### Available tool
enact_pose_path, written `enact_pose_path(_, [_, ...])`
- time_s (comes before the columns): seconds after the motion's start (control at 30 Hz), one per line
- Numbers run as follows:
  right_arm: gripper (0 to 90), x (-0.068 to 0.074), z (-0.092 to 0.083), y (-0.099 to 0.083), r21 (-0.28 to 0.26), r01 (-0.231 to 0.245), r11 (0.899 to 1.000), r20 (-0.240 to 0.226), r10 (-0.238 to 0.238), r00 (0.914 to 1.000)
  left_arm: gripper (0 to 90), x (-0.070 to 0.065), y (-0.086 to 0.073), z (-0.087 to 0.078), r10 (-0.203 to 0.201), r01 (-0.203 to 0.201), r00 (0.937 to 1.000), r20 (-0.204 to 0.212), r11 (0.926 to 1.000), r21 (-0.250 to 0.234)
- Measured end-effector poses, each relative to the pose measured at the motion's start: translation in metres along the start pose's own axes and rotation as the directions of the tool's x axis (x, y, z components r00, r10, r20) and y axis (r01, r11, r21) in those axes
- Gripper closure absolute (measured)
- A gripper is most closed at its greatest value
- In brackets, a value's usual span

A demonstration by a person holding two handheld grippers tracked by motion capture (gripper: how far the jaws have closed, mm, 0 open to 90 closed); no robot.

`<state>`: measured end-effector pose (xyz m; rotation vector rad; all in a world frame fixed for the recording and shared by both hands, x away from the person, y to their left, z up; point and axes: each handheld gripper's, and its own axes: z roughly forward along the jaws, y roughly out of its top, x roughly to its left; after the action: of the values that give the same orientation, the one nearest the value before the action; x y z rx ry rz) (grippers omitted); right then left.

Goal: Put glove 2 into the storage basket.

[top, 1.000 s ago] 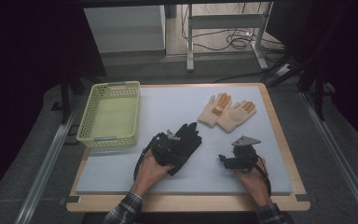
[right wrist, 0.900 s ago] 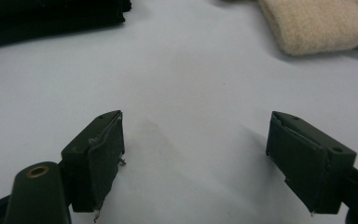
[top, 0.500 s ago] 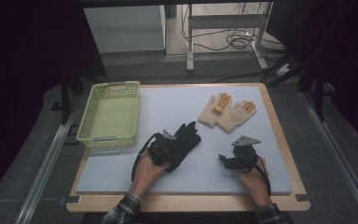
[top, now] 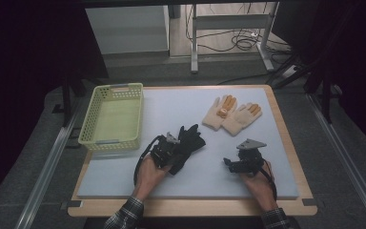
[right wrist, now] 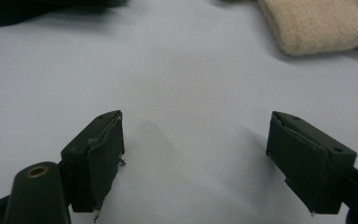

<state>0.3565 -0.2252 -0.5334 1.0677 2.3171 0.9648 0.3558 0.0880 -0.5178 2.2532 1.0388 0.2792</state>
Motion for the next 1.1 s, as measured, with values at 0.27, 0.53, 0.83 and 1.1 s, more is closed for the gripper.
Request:
enact_pose_path(0.27, [18.6,0.000,0.000,0.000,0.000,0.002,1.000,0.002,-0.002,1.0000,72.3,0.005,0.011,-0.018,0.011,-0.012,0.9991,-0.041,0.9992,-0.037])
enact_pose_path(0.53, [18.7,0.000,0.000,0.000,-0.001,0.002,1.000,0.001,-0.002,1.0000,72.0,0.019,0.032,-0.043,0.005,-0.010,0.9963,-0.085,0.9979,-0.064])
enact_pose_path(0.83, [18.7,0.000,0.000,0.000,-0.001,0.004,1.000,0.003,-0.004,1.0000,71.9,0.047,0.050,-0.072,-0.030,0.016,0.9876,-0.154,0.9957,-0.091])
enact_pose_path(1.1, [18.7,0.000,0.000,0.000,-0.001,0.003,1.000,0.003,-0.003,1.0000,71.9,0.080,0.051,-0.097,-0.090,0.066,0.9714,-0.220,0.9911,-0.115])
